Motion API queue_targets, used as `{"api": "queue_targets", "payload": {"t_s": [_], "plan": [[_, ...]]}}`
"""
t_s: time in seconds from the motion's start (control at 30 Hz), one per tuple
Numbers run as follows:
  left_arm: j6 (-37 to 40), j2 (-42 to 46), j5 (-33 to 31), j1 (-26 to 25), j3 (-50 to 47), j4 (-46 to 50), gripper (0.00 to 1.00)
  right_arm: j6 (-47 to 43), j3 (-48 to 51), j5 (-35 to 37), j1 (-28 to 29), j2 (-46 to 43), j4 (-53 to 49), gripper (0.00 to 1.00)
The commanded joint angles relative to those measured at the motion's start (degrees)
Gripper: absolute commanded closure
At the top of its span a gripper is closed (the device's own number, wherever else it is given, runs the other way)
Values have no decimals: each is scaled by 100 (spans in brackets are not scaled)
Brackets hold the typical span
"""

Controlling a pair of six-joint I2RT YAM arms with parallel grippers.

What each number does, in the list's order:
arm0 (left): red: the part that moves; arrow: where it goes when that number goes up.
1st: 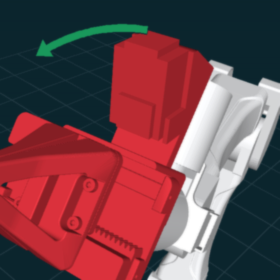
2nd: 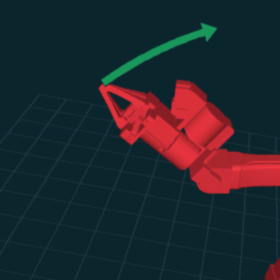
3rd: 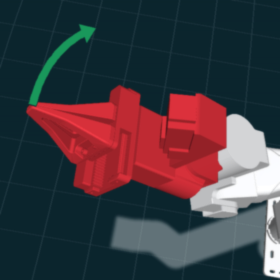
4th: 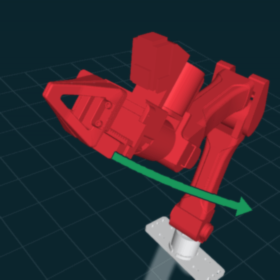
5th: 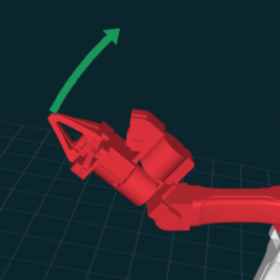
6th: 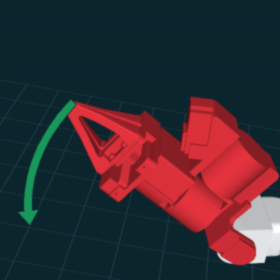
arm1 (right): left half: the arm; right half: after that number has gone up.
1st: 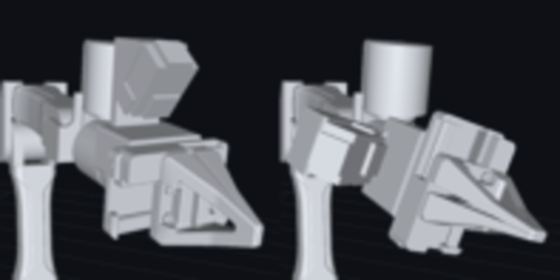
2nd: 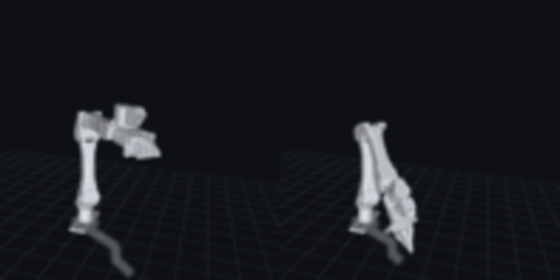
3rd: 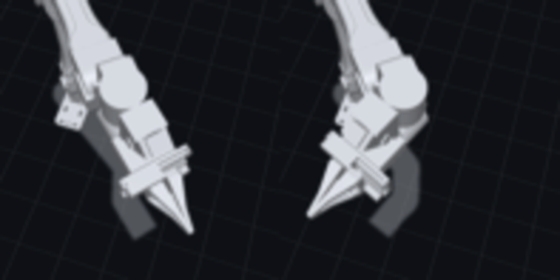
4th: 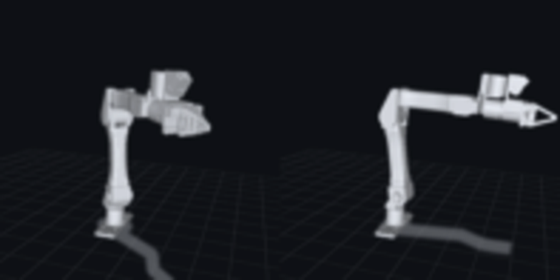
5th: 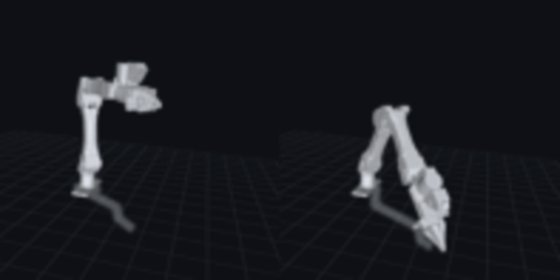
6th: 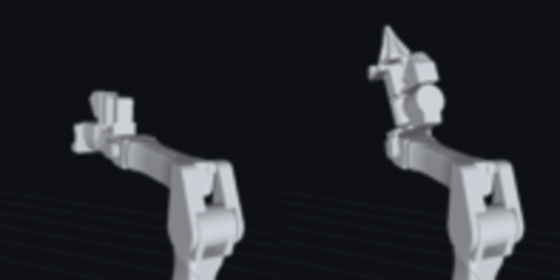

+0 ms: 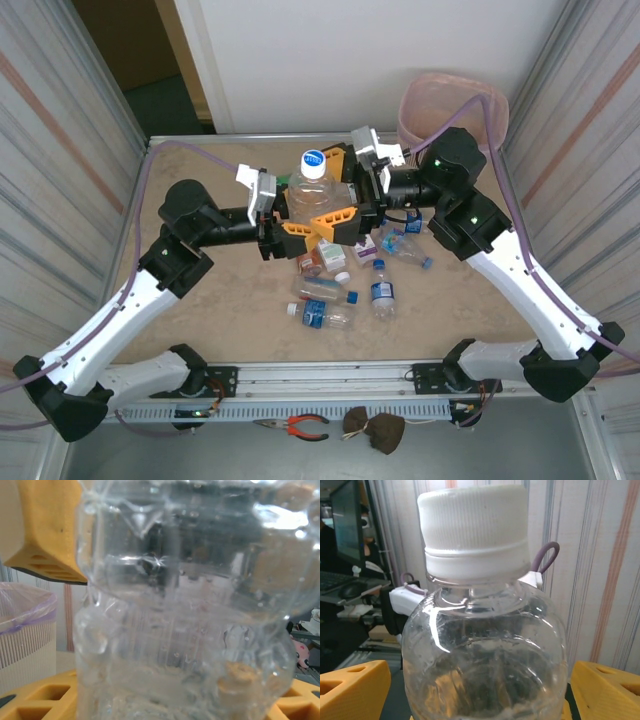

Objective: Put the plastic bottles in the bin

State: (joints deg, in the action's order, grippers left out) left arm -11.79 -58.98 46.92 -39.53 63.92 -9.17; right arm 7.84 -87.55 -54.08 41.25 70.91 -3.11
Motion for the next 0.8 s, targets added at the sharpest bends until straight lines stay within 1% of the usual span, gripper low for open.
{"api": "queue_targets", "payload": {"t_s": [0.0, 0.1, 0.33, 0.4, 0.53, 0.67, 0.77], "plan": [[107, 93, -5, -64, 195, -39, 50, -235, -214, -75, 82, 54, -153, 11], [125, 126, -40, -90, 170, -33, 50, -231, -222, -24, 150, 92, -146, 15], [142, 183, -86, -108, 130, -32, 49, -200, -283, 0, 233, 141, -167, 29], [160, 207, -137, -116, 122, -15, 49, -201, -280, 22, 236, 127, -163, 31], [186, 270, -208, -117, 94, -2, 48, -201, -290, 51, 234, 111, -146, 40], [177, 289, -257, -120, 70, 12, 46, -224, -321, 98, 235, 108, -146, 44], [168, 313, -359, -120, 55, 29, 36, -240, -358, 118, 234, 109, -167, 44]]}}
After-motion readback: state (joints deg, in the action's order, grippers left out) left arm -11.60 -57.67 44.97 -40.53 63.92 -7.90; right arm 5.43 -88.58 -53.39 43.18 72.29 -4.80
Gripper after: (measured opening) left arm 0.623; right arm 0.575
